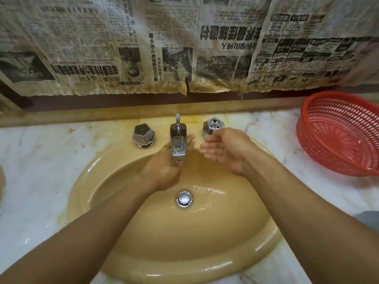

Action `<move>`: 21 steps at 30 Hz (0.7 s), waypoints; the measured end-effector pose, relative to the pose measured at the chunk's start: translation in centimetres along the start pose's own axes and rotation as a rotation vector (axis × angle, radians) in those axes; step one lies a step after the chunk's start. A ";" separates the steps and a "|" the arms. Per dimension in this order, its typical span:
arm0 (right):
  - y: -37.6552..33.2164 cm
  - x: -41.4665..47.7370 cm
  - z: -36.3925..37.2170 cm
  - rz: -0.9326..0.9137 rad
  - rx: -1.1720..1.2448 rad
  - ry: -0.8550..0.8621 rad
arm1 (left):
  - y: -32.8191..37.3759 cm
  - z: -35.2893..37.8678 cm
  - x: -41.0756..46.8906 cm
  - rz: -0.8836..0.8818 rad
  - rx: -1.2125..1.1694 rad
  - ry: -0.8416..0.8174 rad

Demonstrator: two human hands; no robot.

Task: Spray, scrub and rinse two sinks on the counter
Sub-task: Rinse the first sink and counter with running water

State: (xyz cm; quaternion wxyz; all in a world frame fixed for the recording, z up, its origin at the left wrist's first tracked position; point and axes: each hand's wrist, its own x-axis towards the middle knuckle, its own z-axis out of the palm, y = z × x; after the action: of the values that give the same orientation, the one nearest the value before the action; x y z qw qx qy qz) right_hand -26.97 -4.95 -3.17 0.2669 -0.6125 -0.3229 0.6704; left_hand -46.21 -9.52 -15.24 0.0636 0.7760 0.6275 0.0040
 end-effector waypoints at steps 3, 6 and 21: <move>3.1 0.0 0.1 0.176 0.143 -0.094 | -2.0 -0.7 -0.8 0.216 0.188 0.090; 4.9 -0.1 2.2 0.346 0.471 -0.250 | -2.4 0.0 -0.7 0.214 0.137 -0.011; -0.4 1.6 -8.0 0.081 0.478 0.069 | 8.1 -1.1 3.5 -0.048 -0.149 -0.033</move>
State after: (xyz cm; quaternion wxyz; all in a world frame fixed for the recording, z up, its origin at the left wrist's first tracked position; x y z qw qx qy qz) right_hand -19.18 -2.62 -4.22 0.3881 -0.5667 -0.1210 0.7167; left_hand -37.70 -7.69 -13.52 0.1319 0.7539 0.6426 0.0365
